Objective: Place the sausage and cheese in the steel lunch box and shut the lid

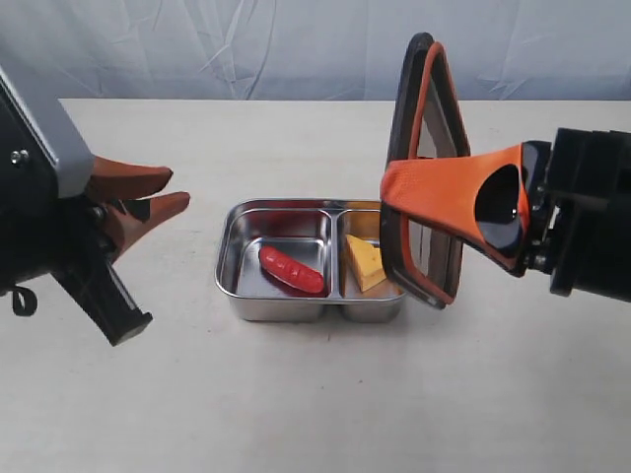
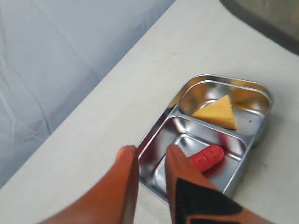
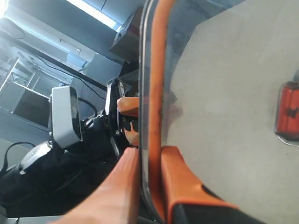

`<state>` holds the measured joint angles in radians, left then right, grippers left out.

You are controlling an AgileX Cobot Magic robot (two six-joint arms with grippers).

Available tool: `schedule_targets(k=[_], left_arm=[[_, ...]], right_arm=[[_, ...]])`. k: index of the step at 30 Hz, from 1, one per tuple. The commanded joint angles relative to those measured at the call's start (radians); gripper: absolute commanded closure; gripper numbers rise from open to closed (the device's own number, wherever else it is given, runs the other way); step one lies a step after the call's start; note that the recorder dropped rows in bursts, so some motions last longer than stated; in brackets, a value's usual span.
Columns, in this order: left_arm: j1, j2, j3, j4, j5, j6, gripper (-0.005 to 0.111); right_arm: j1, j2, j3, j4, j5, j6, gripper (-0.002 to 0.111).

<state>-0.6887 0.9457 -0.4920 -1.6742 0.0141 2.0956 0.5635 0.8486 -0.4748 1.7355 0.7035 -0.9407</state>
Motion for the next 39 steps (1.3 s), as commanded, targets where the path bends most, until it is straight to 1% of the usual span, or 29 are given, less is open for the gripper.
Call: schedule_targets(k=[1,4,5,6,7,9,11,16,20,23,27,30,32,34,39], left_arm=[[-0.012,0.004,-0.007,0.125,0.040,0.032,0.086],[-0.012,0.012,-0.013,0.419,0.279,0.032,0.082],[-0.014,0.012,-0.020,0.570,0.388,0.032,0.082],[-0.019,0.012,-0.022,0.667,0.437,0.032,0.082],[-0.030,0.012,-0.022,0.775,0.458,0.032,0.082],[-0.059,0.012,-0.018,0.943,0.451,0.032,0.082],[-0.090,0.012,-0.018,1.039,0.421,0.032,0.082],[-0.197,0.013,-0.017,1.168,0.231,0.032,0.082],[-0.288,0.058,-0.017,1.247,0.070,0.032,0.082],[-0.324,0.130,-0.015,1.247,-0.036,0.032,0.082],[-0.332,0.244,-0.015,1.258,-0.146,0.032,0.082],[-0.334,0.296,-0.015,1.259,-0.208,0.032,0.088],[-0.353,0.300,-0.015,1.261,-0.221,0.032,0.093],[-0.379,0.298,-0.015,1.268,-0.229,0.032,0.095],[-0.470,0.298,-0.015,1.269,-0.284,0.032,0.095]], right_arm=[[-0.004,-0.002,-0.010,0.009,0.008,-0.033,0.109],[-0.004,-0.002,-0.010,0.009,0.020,-0.035,0.109],[-0.004,-0.002,-0.010,0.009,0.025,-0.035,0.109],[-0.004,-0.002,-0.010,0.009,0.027,-0.035,0.109],[-0.004,-0.002,-0.010,0.009,0.032,-0.035,0.109],[-0.004,-0.002,-0.010,0.009,0.032,-0.035,0.109],[-0.004,-0.002,-0.010,0.009,0.034,-0.035,0.109],[-0.004,-0.002,-0.010,0.009,0.036,-0.035,0.109],[-0.004,-0.002,-0.010,0.009,0.027,-0.031,0.109],[-0.004,-0.002,-0.010,0.009,0.022,-0.016,0.109],[-0.004,-0.002,-0.010,0.009,0.022,0.001,0.109],[-0.005,-0.002,-0.014,0.009,0.007,0.017,0.109],[-0.005,-0.002,-0.021,0.009,-0.014,0.035,0.109],[-0.005,-0.002,-0.037,0.009,-0.044,0.052,0.109],[-0.005,0.005,-0.067,0.009,-0.083,0.069,0.109]])
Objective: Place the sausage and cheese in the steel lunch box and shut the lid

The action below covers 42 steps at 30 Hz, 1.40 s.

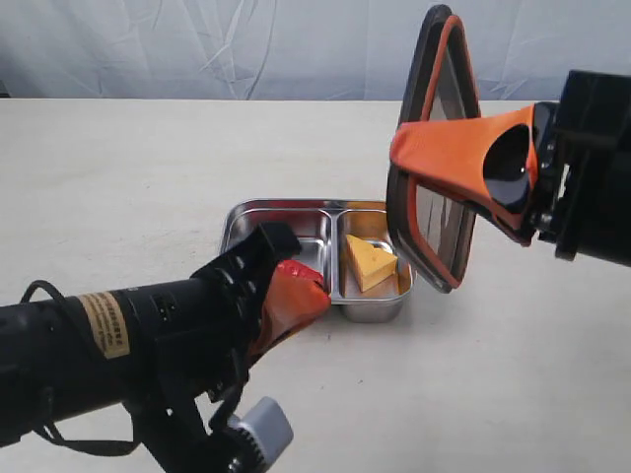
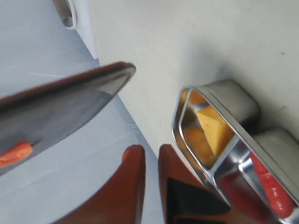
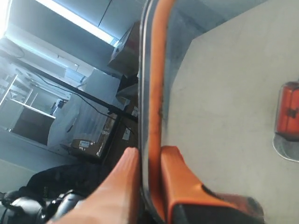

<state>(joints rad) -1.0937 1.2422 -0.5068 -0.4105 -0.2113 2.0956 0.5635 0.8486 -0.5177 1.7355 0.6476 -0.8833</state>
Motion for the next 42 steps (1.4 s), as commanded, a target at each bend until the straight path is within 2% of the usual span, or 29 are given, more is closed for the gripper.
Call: schedule_targets(k=[1,6,11,15,17,18,19,21,22,23,24,25,27,28,29,32,38,42], left_arm=[[-0.082,0.001,0.000,0.001,-0.075,0.030,0.095],[-0.112,0.001,0.000,-0.003,-0.168,-0.017,0.094],[-0.112,0.003,-0.005,0.028,-0.146,-0.002,0.085],[-0.112,0.003,-0.011,0.036,-0.111,0.006,0.084],[-0.112,0.003,-0.011,-0.020,-0.126,-0.029,0.084],[-0.113,0.003,-0.011,-0.114,-0.163,-0.119,0.084],[-0.113,0.003,-0.011,-0.142,-0.170,-0.161,0.084],[-0.113,0.002,-0.011,-0.206,-0.194,-0.519,0.084],[-0.113,0.002,-0.011,-0.220,-0.219,-0.910,0.084],[-0.113,0.002,-0.011,-0.220,-0.234,-1.069,0.084],[-0.113,0.002,-0.011,-0.217,-0.260,-1.387,0.084],[-0.113,0.002,-0.011,-0.199,-0.268,-1.482,0.084],[-0.113,0.002,-0.011,-0.016,-0.319,-1.848,0.084],[-0.113,0.003,-0.011,0.030,-0.340,-1.947,0.084],[-0.113,0.003,-0.011,0.052,-0.352,-2.019,0.084],[-0.113,0.013,-0.011,0.054,-0.357,-2.069,0.083],[-0.113,0.097,-0.011,0.054,-0.413,-2.122,0.065],[-0.113,0.155,-0.011,0.045,-0.492,-2.122,0.060]], right_arm=[[-0.005,0.005,-0.024,0.009,-0.027,0.012,0.109],[-0.005,0.005,-0.025,0.009,-0.043,0.056,0.109],[-0.005,0.005,-0.025,0.009,-0.057,0.095,0.109],[-0.005,0.005,-0.025,0.009,-0.041,0.091,0.109],[-0.005,0.005,-0.025,0.009,-0.014,0.065,0.109],[-0.005,0.005,-0.025,0.009,0.015,0.039,0.109],[-0.005,0.005,-0.025,0.009,0.029,0.025,0.109],[-0.005,0.005,-0.025,0.009,0.053,-0.029,0.109],[-0.005,0.005,-0.025,0.009,0.076,-0.135,0.109],[-0.005,0.005,-0.025,0.009,0.089,-0.165,0.109],[-0.005,0.005,-0.025,0.009,0.104,-0.195,0.109],[-0.005,0.005,-0.025,0.009,0.104,-0.198,0.109],[-0.005,0.005,-0.025,0.009,0.102,-0.200,0.109],[-0.005,0.005,-0.025,0.009,0.100,-0.200,0.109],[-0.005,0.005,-0.025,0.009,0.100,-0.187,0.109],[-0.005,0.003,-0.025,0.009,0.090,-0.162,0.109],[-0.005,0.003,-0.026,0.009,0.045,-0.126,0.109],[-0.005,0.003,-0.026,0.009,0.035,-0.111,0.109]])
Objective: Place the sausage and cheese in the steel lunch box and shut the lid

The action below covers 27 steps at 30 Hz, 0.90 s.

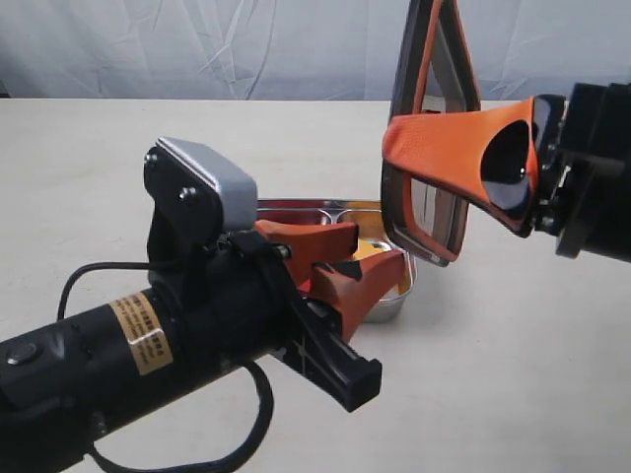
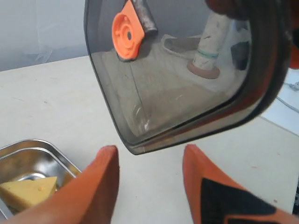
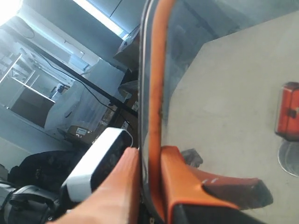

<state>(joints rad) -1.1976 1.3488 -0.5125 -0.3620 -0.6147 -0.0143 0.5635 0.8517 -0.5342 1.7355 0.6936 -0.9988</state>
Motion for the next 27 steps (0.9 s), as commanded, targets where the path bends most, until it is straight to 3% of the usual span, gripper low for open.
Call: schedule_targets(k=[1,10,27], left_arm=[[-0.009,0.060,-0.006,-0.004,-0.101,-0.012,0.060],[-0.009,0.095,-0.008,0.021,-0.215,0.014,0.060],[-0.011,0.153,-0.139,0.019,-0.190,0.074,0.060]], right_arm=[[-0.005,0.000,-0.010,0.009,-0.013,0.004,0.109],[-0.005,0.000,-0.010,0.009,-0.031,0.004,0.109],[-0.005,0.002,-0.010,0.009,-0.099,0.012,0.109]])
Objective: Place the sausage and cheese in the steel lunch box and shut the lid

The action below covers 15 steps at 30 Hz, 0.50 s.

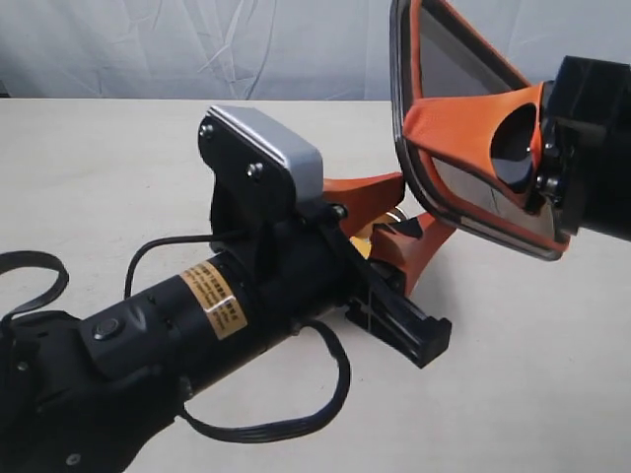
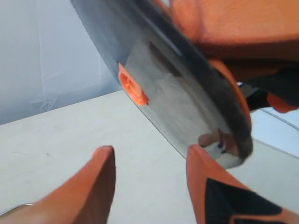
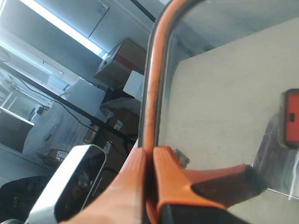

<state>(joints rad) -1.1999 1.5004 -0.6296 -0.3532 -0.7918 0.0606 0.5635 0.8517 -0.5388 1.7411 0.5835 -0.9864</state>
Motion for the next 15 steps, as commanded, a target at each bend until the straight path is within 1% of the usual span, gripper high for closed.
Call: schedule_targets(k=[1,5,10,15], left_arm=[[-0.008,0.001,-0.032,0.012,-0.011,-0.001,0.060],[-0.008,0.001,-0.032,0.016,0.005,-0.001,0.060],[-0.008,0.001,-0.033,0.116,-0.033,-0.001,0.060],[-0.008,0.001,-0.033,0.111,-0.015,-0.001,0.060]], right_arm=[[-0.005,0.002,-0.005,0.003,0.011,0.000,0.109],[-0.005,0.002,-0.005,0.003,0.001,0.000,0.109],[-0.004,0.089,-0.005,0.003,0.104,0.002,0.109],[-0.004,0.118,-0.005,0.003,0.120,-0.009,0.109]])
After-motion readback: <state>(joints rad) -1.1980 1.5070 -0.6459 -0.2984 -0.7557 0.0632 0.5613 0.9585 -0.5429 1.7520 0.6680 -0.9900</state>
